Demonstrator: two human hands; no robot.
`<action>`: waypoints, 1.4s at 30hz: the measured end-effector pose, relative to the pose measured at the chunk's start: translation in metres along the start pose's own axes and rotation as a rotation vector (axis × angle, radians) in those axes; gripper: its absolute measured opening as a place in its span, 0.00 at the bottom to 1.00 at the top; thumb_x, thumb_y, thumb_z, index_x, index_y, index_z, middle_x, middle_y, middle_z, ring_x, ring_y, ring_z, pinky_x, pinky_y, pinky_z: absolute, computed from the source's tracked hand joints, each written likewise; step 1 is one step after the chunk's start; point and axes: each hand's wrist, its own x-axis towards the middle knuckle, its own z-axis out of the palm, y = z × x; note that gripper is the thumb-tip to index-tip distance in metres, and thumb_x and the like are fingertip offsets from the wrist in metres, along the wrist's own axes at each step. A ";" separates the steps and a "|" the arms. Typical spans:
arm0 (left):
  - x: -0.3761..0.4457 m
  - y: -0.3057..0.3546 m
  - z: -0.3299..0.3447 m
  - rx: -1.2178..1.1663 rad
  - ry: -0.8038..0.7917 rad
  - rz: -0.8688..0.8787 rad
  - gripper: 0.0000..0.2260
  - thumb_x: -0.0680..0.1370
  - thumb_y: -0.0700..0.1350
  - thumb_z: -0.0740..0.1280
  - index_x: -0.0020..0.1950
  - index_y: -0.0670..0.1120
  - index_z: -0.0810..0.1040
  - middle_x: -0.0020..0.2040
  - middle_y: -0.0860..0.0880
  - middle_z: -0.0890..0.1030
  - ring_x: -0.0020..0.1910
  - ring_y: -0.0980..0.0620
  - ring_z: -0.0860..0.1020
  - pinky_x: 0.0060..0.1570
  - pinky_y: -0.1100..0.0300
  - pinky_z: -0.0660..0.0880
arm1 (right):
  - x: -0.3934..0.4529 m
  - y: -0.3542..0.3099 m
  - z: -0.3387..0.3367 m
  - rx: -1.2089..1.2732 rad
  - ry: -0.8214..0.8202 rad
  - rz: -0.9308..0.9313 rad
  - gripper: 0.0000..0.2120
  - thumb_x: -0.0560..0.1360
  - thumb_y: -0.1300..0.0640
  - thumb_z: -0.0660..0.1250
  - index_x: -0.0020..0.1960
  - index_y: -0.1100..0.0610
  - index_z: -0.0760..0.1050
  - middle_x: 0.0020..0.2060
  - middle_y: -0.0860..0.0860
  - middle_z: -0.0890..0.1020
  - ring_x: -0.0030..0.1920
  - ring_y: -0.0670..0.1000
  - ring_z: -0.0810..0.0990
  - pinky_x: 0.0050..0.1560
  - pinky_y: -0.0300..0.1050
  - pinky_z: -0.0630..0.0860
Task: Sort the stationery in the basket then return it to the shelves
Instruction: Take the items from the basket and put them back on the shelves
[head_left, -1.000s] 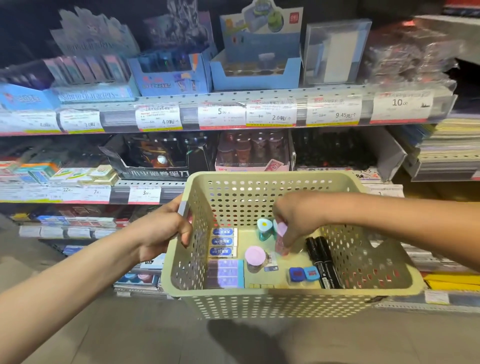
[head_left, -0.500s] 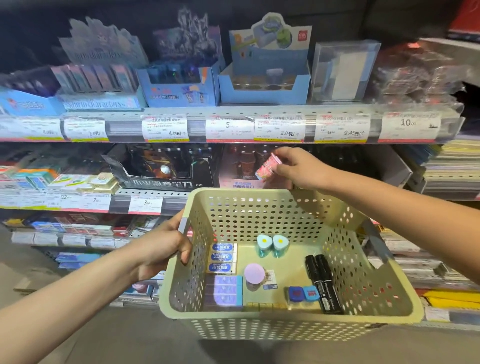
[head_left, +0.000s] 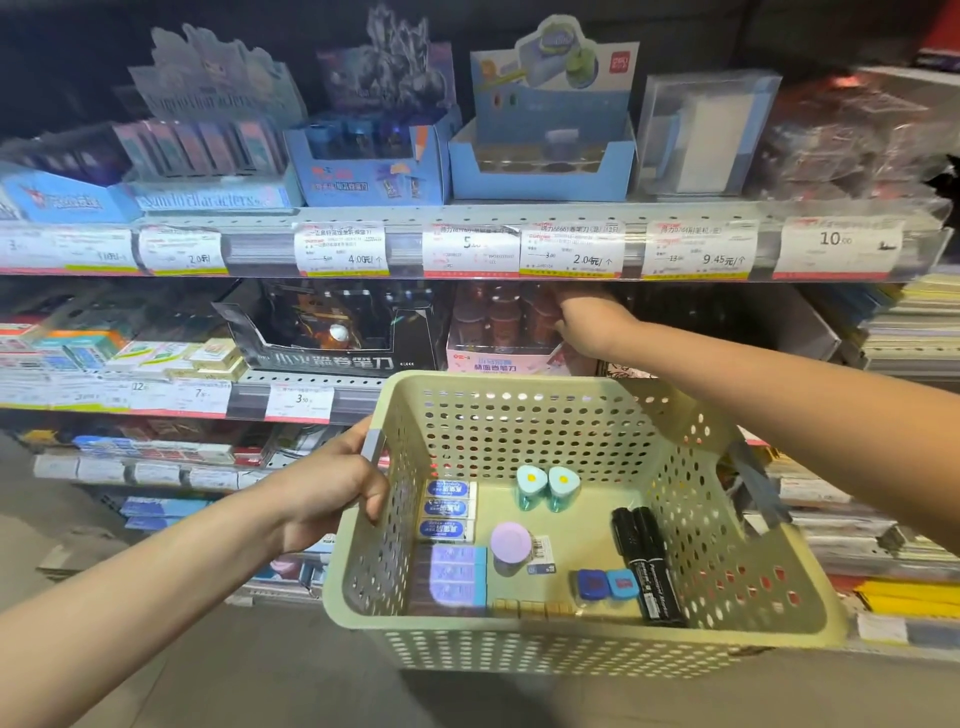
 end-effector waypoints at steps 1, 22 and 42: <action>0.000 0.000 0.000 -0.001 -0.001 0.000 0.36 0.52 0.30 0.57 0.56 0.54 0.75 0.44 0.37 0.75 0.41 0.41 0.74 0.40 0.54 0.71 | 0.001 0.001 0.000 -0.003 0.002 0.005 0.15 0.76 0.67 0.57 0.62 0.63 0.70 0.56 0.61 0.76 0.55 0.62 0.76 0.53 0.51 0.75; 0.004 0.009 -0.007 0.029 -0.022 -0.009 0.36 0.53 0.30 0.58 0.58 0.52 0.75 0.40 0.39 0.75 0.35 0.44 0.74 0.33 0.58 0.72 | 0.003 0.002 0.005 -0.079 0.001 -0.080 0.17 0.78 0.64 0.60 0.65 0.55 0.73 0.62 0.54 0.75 0.60 0.58 0.74 0.55 0.43 0.71; 0.004 0.008 -0.009 0.012 -0.029 -0.002 0.36 0.53 0.30 0.58 0.59 0.51 0.74 0.43 0.38 0.76 0.36 0.44 0.75 0.34 0.57 0.73 | -0.057 0.005 -0.001 -0.061 0.194 -0.598 0.11 0.74 0.51 0.58 0.48 0.57 0.75 0.45 0.51 0.76 0.47 0.49 0.74 0.51 0.47 0.72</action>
